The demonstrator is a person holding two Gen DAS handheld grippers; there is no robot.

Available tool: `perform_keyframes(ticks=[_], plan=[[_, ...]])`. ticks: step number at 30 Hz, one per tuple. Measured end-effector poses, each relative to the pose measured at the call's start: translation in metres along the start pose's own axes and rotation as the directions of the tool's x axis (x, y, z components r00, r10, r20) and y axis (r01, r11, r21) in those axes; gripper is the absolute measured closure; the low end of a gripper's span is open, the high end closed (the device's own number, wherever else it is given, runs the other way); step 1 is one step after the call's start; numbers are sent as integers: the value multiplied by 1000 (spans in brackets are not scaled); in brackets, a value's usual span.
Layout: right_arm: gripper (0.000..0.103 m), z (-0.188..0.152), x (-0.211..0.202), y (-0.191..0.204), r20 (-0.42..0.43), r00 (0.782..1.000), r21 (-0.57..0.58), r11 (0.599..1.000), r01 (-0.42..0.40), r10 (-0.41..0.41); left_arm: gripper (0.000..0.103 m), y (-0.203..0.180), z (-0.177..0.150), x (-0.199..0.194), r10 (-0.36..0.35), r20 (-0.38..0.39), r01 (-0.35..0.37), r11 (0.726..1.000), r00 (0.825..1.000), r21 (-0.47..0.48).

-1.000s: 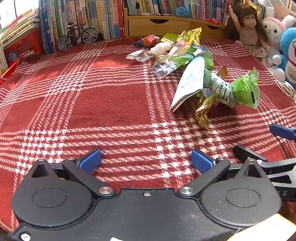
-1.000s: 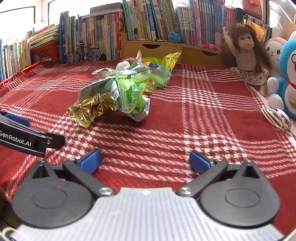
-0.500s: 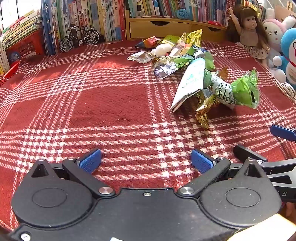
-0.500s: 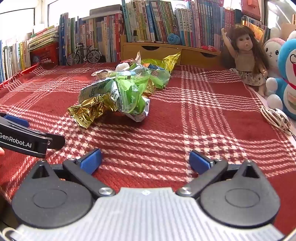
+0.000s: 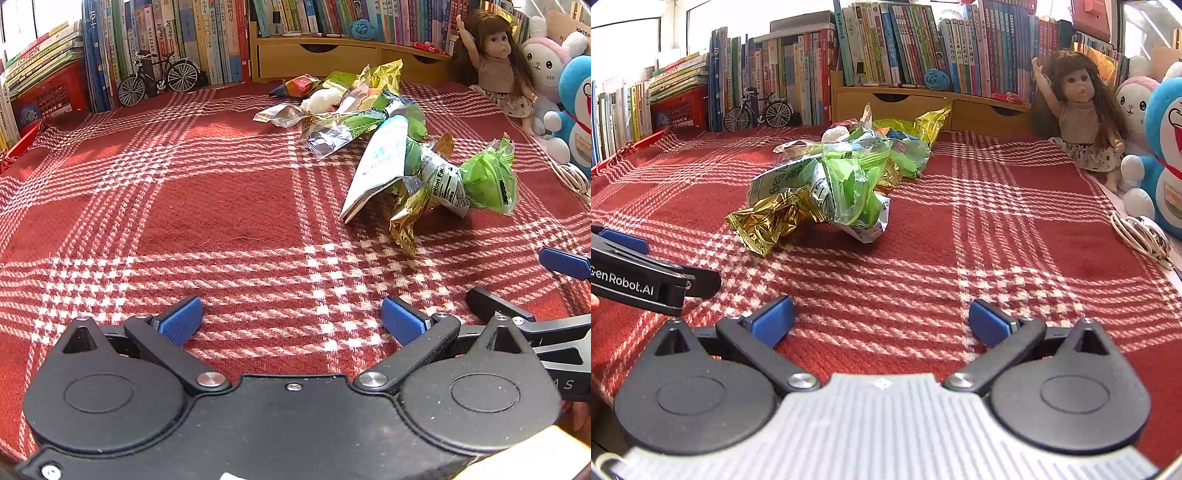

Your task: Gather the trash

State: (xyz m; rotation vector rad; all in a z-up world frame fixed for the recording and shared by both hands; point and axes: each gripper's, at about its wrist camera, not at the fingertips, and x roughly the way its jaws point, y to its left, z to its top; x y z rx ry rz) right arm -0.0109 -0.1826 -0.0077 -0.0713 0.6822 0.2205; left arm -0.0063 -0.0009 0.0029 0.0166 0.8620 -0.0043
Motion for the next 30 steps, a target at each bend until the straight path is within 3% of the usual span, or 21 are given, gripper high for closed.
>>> perform_keyframes(ticks=[30], plan=[[0,-1,-2,0,9,1000,2,1000,3,-3,0,0,-1,-1,1,7,-1,1000,1000,1]])
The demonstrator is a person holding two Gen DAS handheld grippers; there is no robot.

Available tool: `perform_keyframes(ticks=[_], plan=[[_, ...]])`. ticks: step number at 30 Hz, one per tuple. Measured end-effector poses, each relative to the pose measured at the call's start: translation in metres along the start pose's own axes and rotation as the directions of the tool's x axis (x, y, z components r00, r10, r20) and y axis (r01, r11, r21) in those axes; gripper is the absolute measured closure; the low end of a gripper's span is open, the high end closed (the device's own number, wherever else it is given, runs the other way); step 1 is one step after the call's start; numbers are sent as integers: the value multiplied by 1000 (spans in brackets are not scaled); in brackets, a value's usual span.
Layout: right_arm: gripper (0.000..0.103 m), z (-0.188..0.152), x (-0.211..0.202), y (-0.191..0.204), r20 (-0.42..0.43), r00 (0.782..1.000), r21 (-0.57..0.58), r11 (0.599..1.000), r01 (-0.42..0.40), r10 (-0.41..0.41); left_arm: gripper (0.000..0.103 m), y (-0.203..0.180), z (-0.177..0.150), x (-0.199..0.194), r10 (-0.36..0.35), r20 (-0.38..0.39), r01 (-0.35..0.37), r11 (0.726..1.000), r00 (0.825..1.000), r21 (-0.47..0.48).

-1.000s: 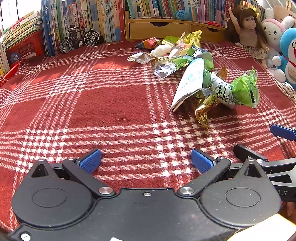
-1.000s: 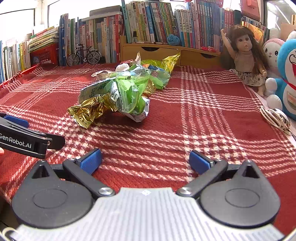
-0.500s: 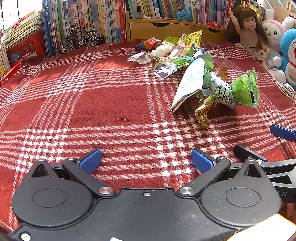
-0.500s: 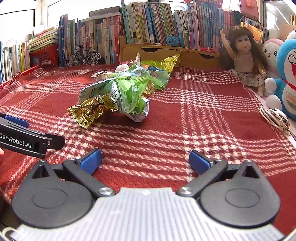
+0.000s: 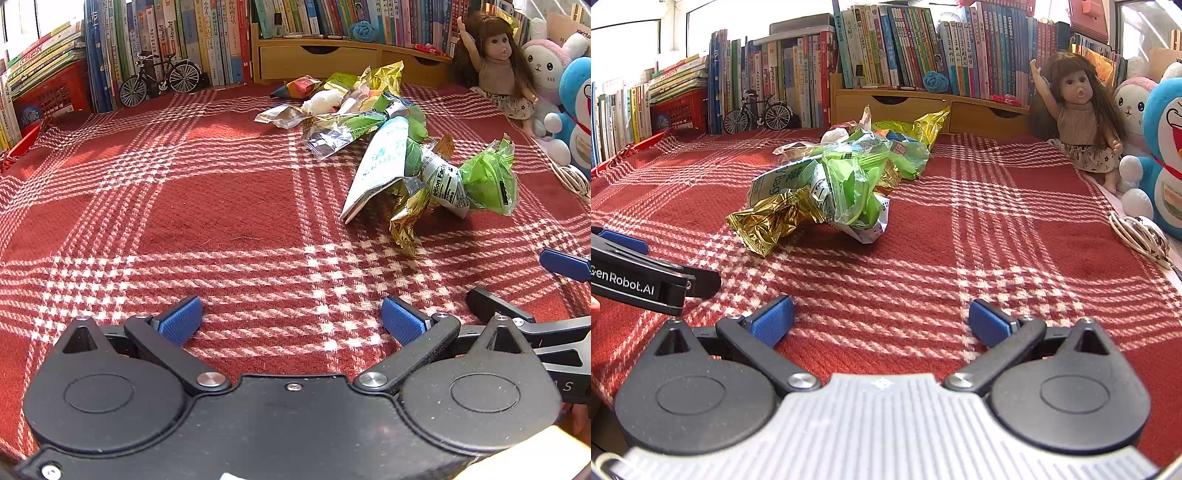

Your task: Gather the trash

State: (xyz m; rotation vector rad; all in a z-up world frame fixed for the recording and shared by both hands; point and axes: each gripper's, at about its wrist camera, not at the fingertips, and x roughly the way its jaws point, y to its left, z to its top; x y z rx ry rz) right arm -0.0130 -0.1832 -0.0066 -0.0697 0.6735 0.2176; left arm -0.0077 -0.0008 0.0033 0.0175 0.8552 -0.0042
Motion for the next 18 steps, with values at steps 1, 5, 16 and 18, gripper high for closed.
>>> perform_keyframes(ticks=[1,5,16,18], plan=[[0,0,0,0,0,1000,0,1000,0,0,0,0,0,0,0,0,0,1000,1000,0],[0,1,-1,0,1,1000,0,1000,0,0,0,0,0,-1,0,2,0,1000,1000,0],[0,-1,0,1,4,1000,-2,1000,-3,3,0,0,3,-1,6,-6,-6,1000,1000,-5],[0,0,1,0,0,1000,-1,1000,-5,5,0,0,4,-1,6,-5,-6,1000,1000,-5]])
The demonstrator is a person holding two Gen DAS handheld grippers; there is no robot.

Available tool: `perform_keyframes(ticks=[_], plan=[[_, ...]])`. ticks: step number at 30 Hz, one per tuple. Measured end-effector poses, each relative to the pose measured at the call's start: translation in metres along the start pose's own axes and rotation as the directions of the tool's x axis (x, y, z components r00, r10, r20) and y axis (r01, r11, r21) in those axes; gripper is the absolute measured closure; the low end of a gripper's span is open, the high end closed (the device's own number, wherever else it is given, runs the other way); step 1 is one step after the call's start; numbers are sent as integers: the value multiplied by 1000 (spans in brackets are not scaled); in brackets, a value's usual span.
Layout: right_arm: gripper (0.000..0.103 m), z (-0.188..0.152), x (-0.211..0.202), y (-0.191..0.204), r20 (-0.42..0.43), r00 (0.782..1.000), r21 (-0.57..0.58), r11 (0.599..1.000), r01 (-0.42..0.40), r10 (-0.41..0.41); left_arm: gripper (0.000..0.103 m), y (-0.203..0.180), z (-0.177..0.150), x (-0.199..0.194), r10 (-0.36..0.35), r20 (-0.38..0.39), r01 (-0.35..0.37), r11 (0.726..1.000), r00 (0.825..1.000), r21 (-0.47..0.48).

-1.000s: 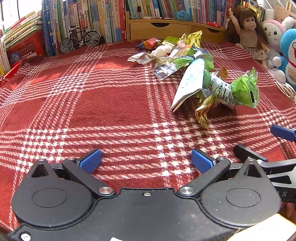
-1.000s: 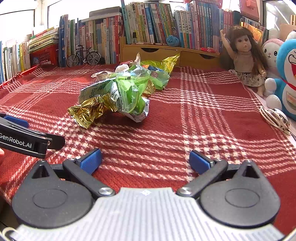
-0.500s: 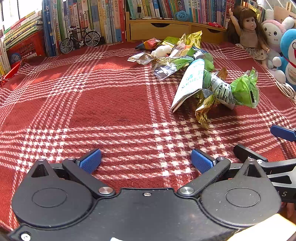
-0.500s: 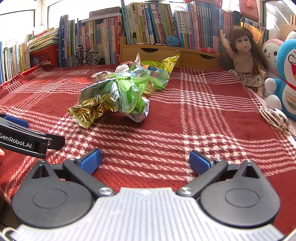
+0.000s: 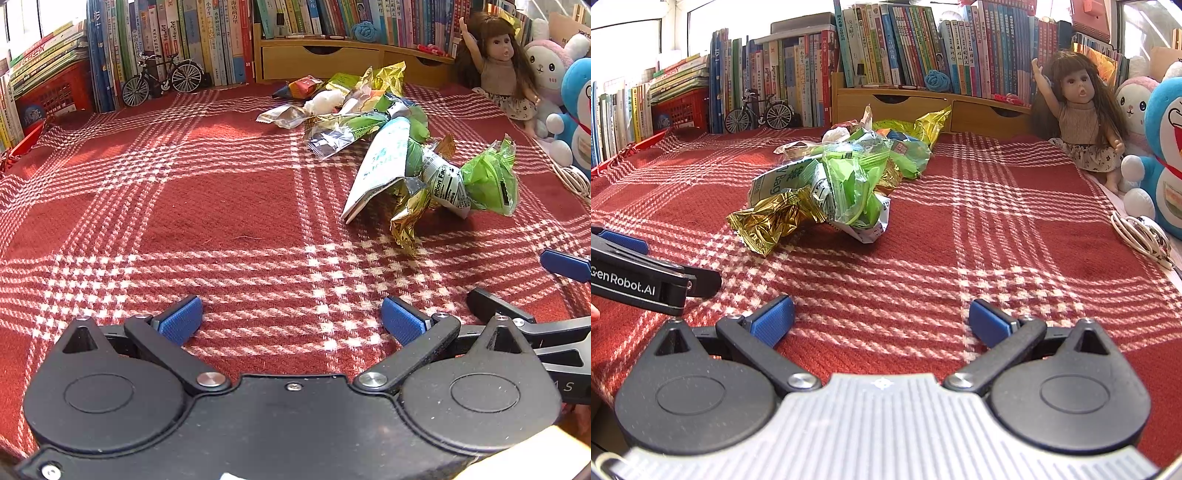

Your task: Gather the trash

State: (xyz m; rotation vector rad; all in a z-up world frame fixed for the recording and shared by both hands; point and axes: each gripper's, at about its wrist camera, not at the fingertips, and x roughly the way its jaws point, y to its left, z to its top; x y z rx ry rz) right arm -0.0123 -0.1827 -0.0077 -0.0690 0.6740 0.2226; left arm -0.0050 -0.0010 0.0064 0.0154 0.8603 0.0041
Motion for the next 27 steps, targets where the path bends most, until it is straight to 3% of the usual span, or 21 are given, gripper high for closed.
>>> perform_keyframes(ticks=[8,13,16,21,25,27], plan=[[0,1,1,0,-5,1000,1,1000,-1,1,0,1,0,0,-2,21,2,1000,1000,1],[0,12,4,0,-63,998,0,1000,-2,2,0,3,2,1,-4,7,4,1000,1000,-7],[1,22,-3,-2,-47,998,-8,1000,-29,28,6,7,6,-4,-16,-1,16,999,1000,-44],[10,52,-15,-14,-1,996,15,995,-95,95,9,12,25,-20,-61,57,66,993,997,-93],[20,76,-6,-18,-11,992,36,992,-122,122,24,13,44,-28,-85,105,96,990,991,-104],[25,84,4,-18,-32,991,41,991,-127,129,27,14,55,-29,-97,117,111,987,988,-118]])
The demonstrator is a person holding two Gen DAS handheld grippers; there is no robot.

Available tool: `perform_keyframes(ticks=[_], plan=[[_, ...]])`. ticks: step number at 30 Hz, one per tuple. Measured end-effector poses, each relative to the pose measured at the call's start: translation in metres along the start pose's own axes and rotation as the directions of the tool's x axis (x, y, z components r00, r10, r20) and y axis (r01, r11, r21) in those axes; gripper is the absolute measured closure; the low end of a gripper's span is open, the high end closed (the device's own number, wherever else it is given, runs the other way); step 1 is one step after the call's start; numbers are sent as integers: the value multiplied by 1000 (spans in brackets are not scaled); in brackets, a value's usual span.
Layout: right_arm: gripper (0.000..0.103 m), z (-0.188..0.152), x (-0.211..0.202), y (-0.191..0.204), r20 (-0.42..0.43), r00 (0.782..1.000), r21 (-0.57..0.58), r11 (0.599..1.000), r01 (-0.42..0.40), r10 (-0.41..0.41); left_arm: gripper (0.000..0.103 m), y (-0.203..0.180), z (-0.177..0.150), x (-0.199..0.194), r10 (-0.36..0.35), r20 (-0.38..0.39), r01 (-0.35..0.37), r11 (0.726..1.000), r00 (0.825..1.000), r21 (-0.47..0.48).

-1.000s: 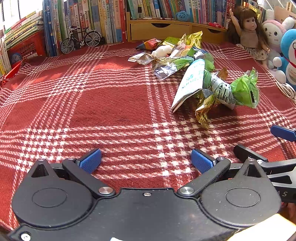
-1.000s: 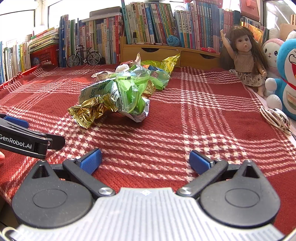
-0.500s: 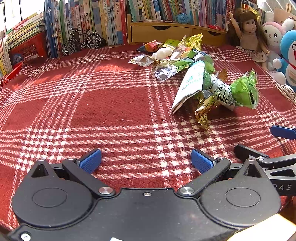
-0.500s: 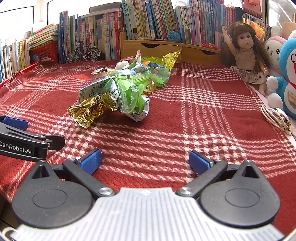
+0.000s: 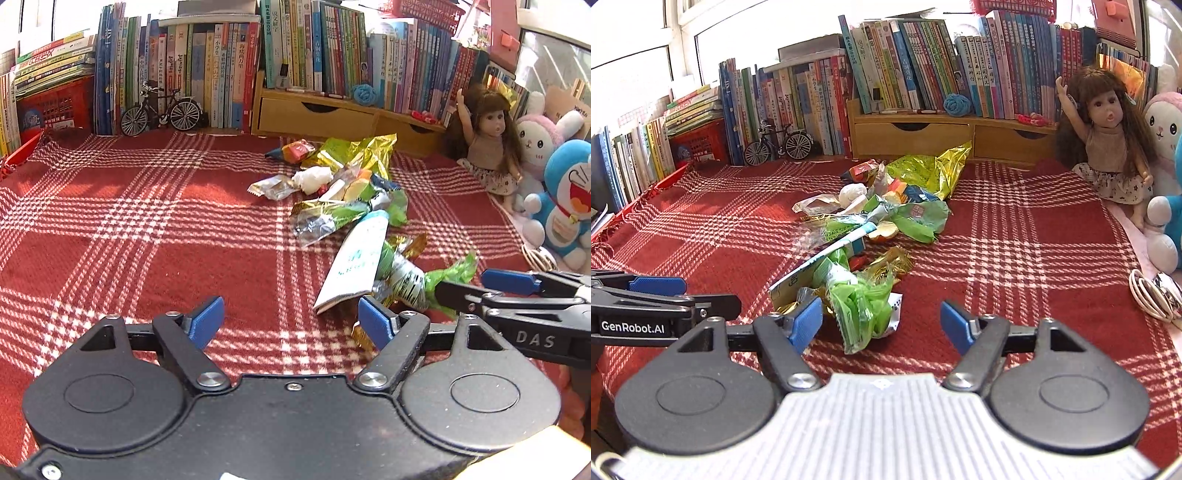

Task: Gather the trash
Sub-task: 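Grasp the white Sanitary tube with the left tool while the right tool grasps the green-wrapped candy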

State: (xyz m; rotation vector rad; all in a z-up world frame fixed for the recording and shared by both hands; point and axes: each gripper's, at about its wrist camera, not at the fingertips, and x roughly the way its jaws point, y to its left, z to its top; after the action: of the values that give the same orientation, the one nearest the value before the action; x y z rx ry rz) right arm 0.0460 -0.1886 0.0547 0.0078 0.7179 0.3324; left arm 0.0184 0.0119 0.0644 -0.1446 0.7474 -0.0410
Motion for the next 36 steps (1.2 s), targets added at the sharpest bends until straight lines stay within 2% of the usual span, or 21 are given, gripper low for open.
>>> perform_keyframes(ticks=[5,6,8,11,14,15,17,23,24,26,27,30,32,34,35,36], plan=[[30,8,28,7,-54,998,-50,998,-26,23,27,-1,26,13,-60,-1,60,997,998,-53],[40,8,34,9,-68,997,-60,998,-35,31,27,-2,28,17,-68,-5,67,996,998,-57],[53,9,42,10,-96,994,-56,997,-50,45,27,-6,34,27,-73,-15,73,996,997,-55],[55,10,40,9,-103,993,-54,997,-61,56,27,-14,38,44,-75,-34,74,996,997,-43],[56,10,30,2,-108,994,-57,998,-36,29,27,-23,39,61,-86,-59,83,996,995,-45],[63,11,26,-4,-117,993,-52,999,-14,8,27,-27,39,66,-91,-69,88,995,993,-46],[66,11,18,-13,-125,992,-55,998,15,-21,27,-34,39,76,-104,-89,100,994,991,-44],[64,6,2,-42,-128,990,-28,998,56,-59,27,-54,32,103,-99,-165,100,995,981,-5],[58,5,1,-46,-129,990,-24,998,56,-59,27,-57,31,106,-96,-178,98,995,979,5],[56,4,1,-51,-125,990,-13,998,59,-60,25,-62,27,108,-94,-183,100,995,979,23],[45,4,1,-53,-119,991,-15,998,65,-66,24,-63,25,108,-88,-185,96,995,979,32],[39,4,5,-52,-114,991,-65,996,67,-74,24,-68,22,115,-59,-204,73,996,977,59],[38,5,11,-49,-121,990,-106,993,52,-65,28,-70,20,118,-44,-202,59,996,979,71],[37,4,18,-47,-138,989,-127,991,32,-50,47,-73,21,117,-8,-190,26,995,982,96],[37,4,22,-46,-148,988,-132,991,24,-43,50,-75,21,116,8,-187,13,994,982,109],[51,4,24,-45,-153,987,-132,991,17,-37,58,-75,22,115,13,-186,8,993,983,115]])
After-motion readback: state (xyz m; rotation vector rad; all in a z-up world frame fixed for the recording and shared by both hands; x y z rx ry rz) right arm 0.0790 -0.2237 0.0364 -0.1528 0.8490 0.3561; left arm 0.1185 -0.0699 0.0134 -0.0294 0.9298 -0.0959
